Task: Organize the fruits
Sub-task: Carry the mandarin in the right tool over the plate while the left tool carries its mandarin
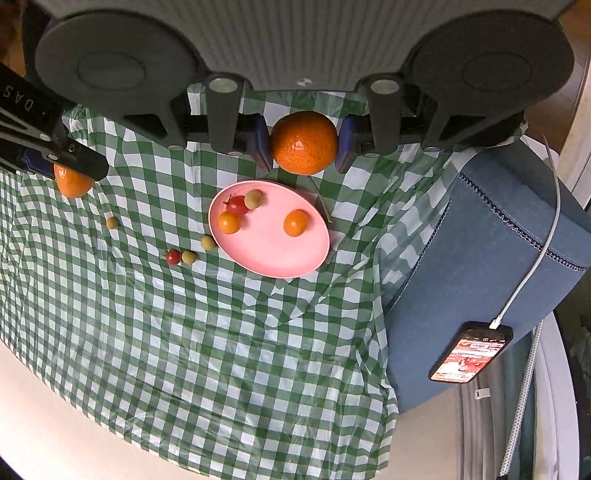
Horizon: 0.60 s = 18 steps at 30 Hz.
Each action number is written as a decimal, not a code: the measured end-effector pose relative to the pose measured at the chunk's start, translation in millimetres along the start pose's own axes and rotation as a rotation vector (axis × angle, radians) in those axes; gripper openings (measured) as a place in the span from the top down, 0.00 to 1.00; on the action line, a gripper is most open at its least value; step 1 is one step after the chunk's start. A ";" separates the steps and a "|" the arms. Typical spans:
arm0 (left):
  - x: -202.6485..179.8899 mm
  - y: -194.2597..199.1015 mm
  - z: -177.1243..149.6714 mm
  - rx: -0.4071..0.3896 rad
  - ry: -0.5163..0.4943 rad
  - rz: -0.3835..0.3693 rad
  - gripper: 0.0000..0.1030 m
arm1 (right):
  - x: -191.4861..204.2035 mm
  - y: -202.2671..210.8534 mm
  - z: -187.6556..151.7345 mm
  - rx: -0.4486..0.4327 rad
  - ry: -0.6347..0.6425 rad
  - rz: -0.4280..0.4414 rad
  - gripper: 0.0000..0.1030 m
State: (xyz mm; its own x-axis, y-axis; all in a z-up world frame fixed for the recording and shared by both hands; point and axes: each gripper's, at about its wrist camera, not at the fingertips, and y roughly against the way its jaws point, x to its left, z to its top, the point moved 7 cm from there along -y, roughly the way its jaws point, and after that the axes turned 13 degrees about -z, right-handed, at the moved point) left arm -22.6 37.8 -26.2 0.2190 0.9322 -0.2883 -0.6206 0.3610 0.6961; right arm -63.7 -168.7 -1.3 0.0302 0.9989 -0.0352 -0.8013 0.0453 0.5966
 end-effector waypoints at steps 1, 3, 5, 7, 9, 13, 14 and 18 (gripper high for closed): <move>0.3 -0.6 0.2 0.001 0.000 -0.001 0.60 | -0.1 -0.9 -0.5 0.002 0.001 0.000 0.61; 0.7 -1.2 0.7 -0.002 0.001 -0.001 0.60 | -0.1 -2.7 -1.3 0.007 0.006 0.000 0.61; 2.4 -2.8 2.6 -0.003 0.006 -0.004 0.60 | -0.6 -4.4 -1.9 0.010 0.012 -0.002 0.61; 3.9 -4.7 5.0 -0.005 0.015 -0.006 0.60 | -1.6 -6.3 -1.7 0.013 0.017 -0.007 0.61; 4.7 -6.3 6.7 -0.005 0.019 -0.007 0.60 | -1.6 -8.1 -1.4 0.016 0.019 -0.011 0.61; 6.0 -9.8 10.4 -0.002 0.020 -0.010 0.60 | 0.4 -14.3 1.4 0.017 0.037 -0.018 0.61; 6.2 -10.3 11.2 -0.004 0.019 -0.010 0.60 | 0.7 -15.9 3.0 0.014 0.040 -0.021 0.61; 7.7 -15.8 17.7 -0.003 0.023 -0.013 0.60 | 1.8 -23.0 11.3 0.006 0.037 -0.023 0.61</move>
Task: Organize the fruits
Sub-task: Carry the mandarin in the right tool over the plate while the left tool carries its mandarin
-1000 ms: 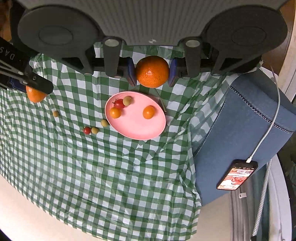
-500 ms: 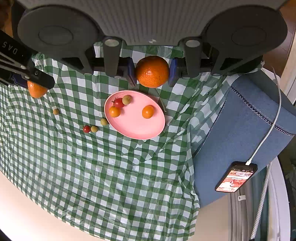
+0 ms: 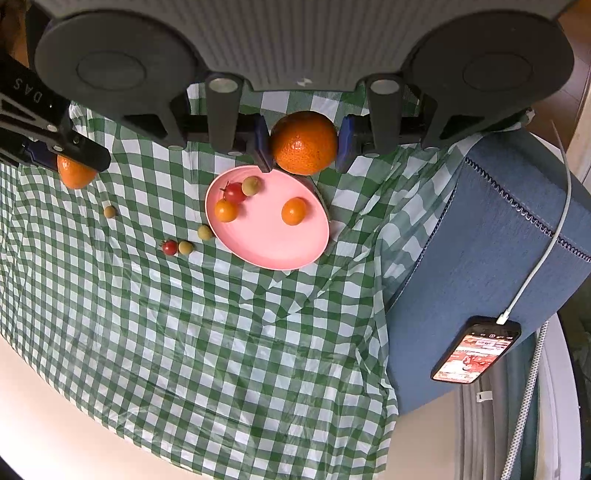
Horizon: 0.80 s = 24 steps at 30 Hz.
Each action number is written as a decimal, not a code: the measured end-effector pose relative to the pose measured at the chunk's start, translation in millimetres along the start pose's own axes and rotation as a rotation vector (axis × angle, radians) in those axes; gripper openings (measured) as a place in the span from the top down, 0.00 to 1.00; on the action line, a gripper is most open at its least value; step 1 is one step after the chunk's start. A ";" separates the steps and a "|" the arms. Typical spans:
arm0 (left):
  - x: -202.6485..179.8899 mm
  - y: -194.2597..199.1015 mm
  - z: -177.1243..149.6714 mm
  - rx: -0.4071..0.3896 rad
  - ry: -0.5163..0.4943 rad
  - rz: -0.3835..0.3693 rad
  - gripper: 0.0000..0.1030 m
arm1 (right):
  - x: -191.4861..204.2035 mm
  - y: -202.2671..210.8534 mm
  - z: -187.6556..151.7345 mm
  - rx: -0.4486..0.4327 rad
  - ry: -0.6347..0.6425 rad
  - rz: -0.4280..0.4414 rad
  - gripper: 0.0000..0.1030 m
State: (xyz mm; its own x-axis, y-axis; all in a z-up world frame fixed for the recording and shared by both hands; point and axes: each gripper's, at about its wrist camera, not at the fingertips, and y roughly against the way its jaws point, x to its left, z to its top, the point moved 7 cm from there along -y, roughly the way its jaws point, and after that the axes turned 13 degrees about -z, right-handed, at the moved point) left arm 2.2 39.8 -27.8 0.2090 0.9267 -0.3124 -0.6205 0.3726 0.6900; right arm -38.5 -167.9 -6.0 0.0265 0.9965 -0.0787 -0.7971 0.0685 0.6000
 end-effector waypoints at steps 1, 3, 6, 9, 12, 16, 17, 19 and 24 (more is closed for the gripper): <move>0.5 -2.0 2.0 0.001 0.002 0.000 0.60 | 0.3 -2.2 1.7 0.001 -0.001 0.001 0.61; 0.7 -6.7 5.2 0.004 0.004 0.003 0.60 | 0.7 -7.2 4.0 0.002 -0.002 0.002 0.61; 1.5 -14.4 9.8 0.012 0.005 0.003 0.60 | 0.5 -16.9 4.8 0.015 -0.013 0.004 0.61; 0.7 -24.3 15.3 0.021 0.002 0.000 0.60 | 1.1 -27.6 3.9 0.031 -0.019 0.009 0.61; -0.4 -36.4 22.7 0.029 -0.007 -0.002 0.60 | 2.8 -41.2 3.4 0.051 -0.023 0.011 0.61; -1.4 -58.5 32.4 0.052 -0.013 -0.010 0.60 | 7.7 -62.0 4.8 0.078 -0.031 0.015 0.61; -2.2 -65.6 34.4 0.061 -0.013 -0.012 0.60 | 8.9 -67.8 5.0 0.086 -0.032 0.016 0.61; -4.3 -80.3 37.8 0.080 -0.019 -0.019 0.61 | 12.7 -82.5 4.8 0.108 -0.027 0.016 0.61; -6.1 -121.1 45.2 0.130 -0.034 -0.029 0.61 | 22.7 -118.4 4.4 0.159 -0.031 0.014 0.61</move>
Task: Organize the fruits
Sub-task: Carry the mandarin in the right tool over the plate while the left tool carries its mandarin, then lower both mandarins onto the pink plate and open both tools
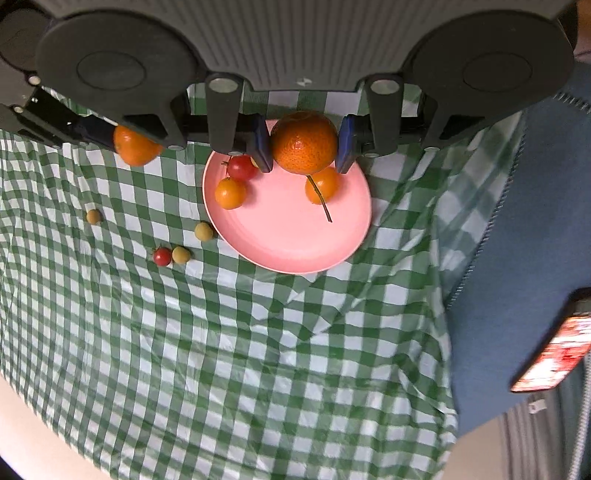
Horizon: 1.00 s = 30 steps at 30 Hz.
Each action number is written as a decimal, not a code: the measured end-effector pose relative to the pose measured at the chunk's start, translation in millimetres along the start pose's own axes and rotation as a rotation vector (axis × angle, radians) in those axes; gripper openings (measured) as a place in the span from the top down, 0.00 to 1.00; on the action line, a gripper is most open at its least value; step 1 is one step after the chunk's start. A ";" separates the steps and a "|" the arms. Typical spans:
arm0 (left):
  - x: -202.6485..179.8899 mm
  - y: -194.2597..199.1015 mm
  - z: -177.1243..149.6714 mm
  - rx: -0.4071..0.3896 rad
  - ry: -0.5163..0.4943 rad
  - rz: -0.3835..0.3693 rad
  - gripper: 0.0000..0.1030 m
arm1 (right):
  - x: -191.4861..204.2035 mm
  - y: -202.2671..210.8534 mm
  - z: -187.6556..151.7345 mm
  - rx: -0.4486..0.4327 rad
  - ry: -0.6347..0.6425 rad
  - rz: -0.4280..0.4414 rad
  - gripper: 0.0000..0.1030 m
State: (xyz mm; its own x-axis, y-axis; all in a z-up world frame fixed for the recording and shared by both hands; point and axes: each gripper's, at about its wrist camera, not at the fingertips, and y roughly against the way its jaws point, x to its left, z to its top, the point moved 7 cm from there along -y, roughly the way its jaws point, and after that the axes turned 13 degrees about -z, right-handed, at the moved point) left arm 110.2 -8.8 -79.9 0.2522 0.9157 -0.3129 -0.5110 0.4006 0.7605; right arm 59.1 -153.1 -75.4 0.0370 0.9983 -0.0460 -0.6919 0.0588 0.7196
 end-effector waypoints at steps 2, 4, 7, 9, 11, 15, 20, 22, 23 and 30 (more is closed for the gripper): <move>2.0 -12.6 5.3 0.012 -0.001 0.000 0.61 | 3.7 -13.2 2.9 0.014 0.000 0.002 0.61; 4.4 -24.8 10.1 0.022 -0.003 0.000 0.61 | 7.4 -25.6 6.1 0.024 0.004 0.005 0.61; 9.3 -41.3 13.7 0.042 -0.004 -0.001 0.61 | 11.0 -42.0 9.0 0.038 0.006 0.007 0.61; 13.8 -51.8 15.2 0.055 -0.004 0.003 0.61 | 12.6 -52.6 10.1 0.052 0.003 0.011 0.61; 18.2 -60.5 17.1 0.067 -0.003 0.007 0.61 | 14.4 -62.3 11.7 0.062 -0.001 0.015 0.61; 27.0 -76.6 20.4 0.090 -0.005 0.017 0.61 | 18.7 -76.8 15.0 0.074 -0.001 0.026 0.61; 30.9 -91.8 24.6 0.106 -0.011 0.019 0.61 | 20.3 -92.4 18.5 0.085 0.004 0.030 0.61; 32.3 -97.7 26.6 0.112 -0.013 0.017 0.61 | 20.6 -97.1 20.1 0.088 0.003 0.030 0.61; 32.9 -100.5 27.8 0.115 -0.015 0.017 0.60 | 20.9 -99.1 20.6 0.088 0.004 0.029 0.61; 33.6 -101.5 40.6 0.073 -0.055 0.031 0.24 | 20.5 -112.8 23.6 0.115 -0.048 0.041 0.60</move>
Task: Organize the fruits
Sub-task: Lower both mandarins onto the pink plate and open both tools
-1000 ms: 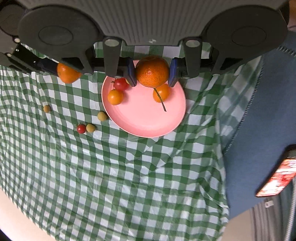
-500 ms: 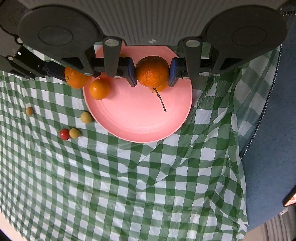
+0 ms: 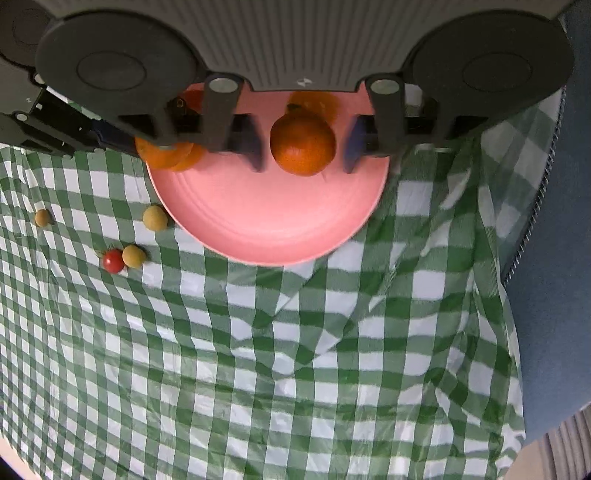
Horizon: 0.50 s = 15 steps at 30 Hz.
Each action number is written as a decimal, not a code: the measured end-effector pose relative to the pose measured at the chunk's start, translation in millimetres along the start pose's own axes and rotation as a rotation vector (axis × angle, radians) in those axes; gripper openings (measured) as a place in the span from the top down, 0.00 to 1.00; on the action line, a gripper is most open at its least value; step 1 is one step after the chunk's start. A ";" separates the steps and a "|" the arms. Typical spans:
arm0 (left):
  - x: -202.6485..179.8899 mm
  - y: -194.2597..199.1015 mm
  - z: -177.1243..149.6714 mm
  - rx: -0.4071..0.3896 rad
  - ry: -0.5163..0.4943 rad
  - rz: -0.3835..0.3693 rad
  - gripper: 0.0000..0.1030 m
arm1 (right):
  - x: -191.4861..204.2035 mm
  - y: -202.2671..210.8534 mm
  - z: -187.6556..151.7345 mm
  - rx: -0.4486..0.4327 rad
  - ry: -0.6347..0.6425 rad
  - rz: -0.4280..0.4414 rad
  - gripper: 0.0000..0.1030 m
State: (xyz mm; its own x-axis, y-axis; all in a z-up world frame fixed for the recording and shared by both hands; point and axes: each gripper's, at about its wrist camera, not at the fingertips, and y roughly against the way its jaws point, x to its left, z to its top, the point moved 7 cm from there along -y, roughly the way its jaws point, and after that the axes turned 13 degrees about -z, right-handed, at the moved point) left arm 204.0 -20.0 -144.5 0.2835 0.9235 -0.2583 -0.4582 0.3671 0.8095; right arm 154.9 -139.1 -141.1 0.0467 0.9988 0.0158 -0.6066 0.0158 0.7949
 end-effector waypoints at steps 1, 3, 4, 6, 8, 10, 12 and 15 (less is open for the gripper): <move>1.4 4.0 1.8 -0.020 0.005 0.006 0.07 | -0.8 -0.4 2.1 0.000 -0.023 0.001 0.59; 3.7 19.2 5.4 -0.093 0.014 0.008 0.00 | -2.1 2.5 6.4 -0.017 -0.041 0.008 0.47; 3.0 25.4 6.3 -0.118 0.009 0.001 0.00 | -3.2 6.3 8.4 -0.034 -0.043 0.008 0.43; 0.6 36.5 4.0 -0.124 -0.016 -0.013 0.00 | -6.8 14.9 7.5 -0.056 -0.054 0.007 0.26; -0.9 45.7 -2.5 -0.118 -0.042 -0.001 0.00 | -12.2 26.1 -1.0 -0.053 -0.072 0.008 0.21; -1.0 56.7 -15.9 -0.103 -0.060 0.028 0.00 | -16.8 38.3 -14.4 -0.031 -0.076 0.001 0.18; 0.3 68.2 -32.8 -0.080 -0.054 0.054 0.00 | -18.9 52.0 -29.4 -0.013 -0.065 -0.002 0.14; 3.6 88.0 -62.6 -0.047 -0.002 0.091 0.00 | -16.9 76.3 -50.4 0.000 -0.025 -0.017 0.09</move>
State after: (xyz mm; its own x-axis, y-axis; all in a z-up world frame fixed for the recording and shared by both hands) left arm 111.9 22.6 -107.2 0.2405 0.9530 -0.1843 -0.5213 0.2870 0.8036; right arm 67.9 -152.5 -111.3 0.0763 0.9969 0.0177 -0.6054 0.0322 0.7953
